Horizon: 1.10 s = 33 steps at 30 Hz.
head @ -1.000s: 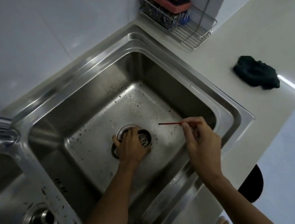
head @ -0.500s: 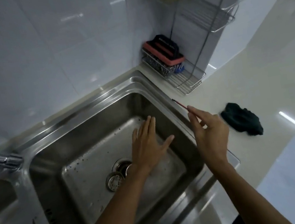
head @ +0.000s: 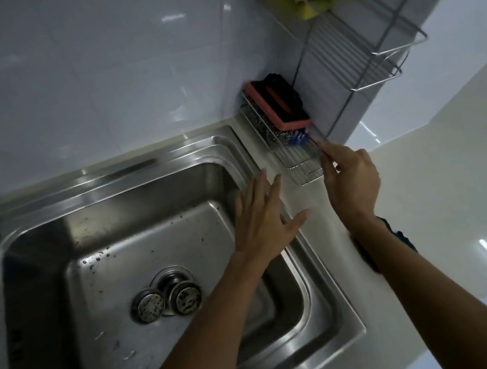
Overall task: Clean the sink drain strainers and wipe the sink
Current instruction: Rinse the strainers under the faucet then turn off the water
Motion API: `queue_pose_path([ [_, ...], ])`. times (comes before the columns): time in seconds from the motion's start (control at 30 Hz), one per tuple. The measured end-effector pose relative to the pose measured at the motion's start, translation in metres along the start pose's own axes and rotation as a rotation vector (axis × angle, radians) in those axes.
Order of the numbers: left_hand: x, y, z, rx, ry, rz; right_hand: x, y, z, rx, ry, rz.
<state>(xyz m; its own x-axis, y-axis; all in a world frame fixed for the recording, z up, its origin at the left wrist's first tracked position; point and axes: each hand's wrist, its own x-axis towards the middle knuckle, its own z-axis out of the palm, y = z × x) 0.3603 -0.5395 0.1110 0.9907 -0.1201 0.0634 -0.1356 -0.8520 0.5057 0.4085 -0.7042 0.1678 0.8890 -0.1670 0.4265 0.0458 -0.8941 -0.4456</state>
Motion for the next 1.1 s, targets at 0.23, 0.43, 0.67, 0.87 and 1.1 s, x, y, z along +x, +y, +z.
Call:
queue_pose_path([
  [0.23, -0.004, -0.005, 0.015, 0.029, -0.023, -0.065, 0.003, 0.015, 0.015, -0.026, -0.034, -0.069],
  [0.43, -0.008, -0.004, 0.006, 0.025, -0.06, -0.099, -0.008, 0.022, 0.021, -0.072, -0.145, -0.177],
  [0.67, -0.029, -0.024, -0.014, 0.034, -0.01, -0.136, -0.008, 0.012, 0.0, -0.123, -0.203, -0.179],
  [0.87, -0.074, -0.063, -0.056, 0.0, 0.078, -0.26, -0.063, -0.088, -0.016, 0.187, -0.117, -0.384],
  [1.1, -0.162, -0.142, -0.15, 0.12, 0.297, -0.417, -0.16, -0.25, 0.031, 0.659, -0.398, -0.266],
])
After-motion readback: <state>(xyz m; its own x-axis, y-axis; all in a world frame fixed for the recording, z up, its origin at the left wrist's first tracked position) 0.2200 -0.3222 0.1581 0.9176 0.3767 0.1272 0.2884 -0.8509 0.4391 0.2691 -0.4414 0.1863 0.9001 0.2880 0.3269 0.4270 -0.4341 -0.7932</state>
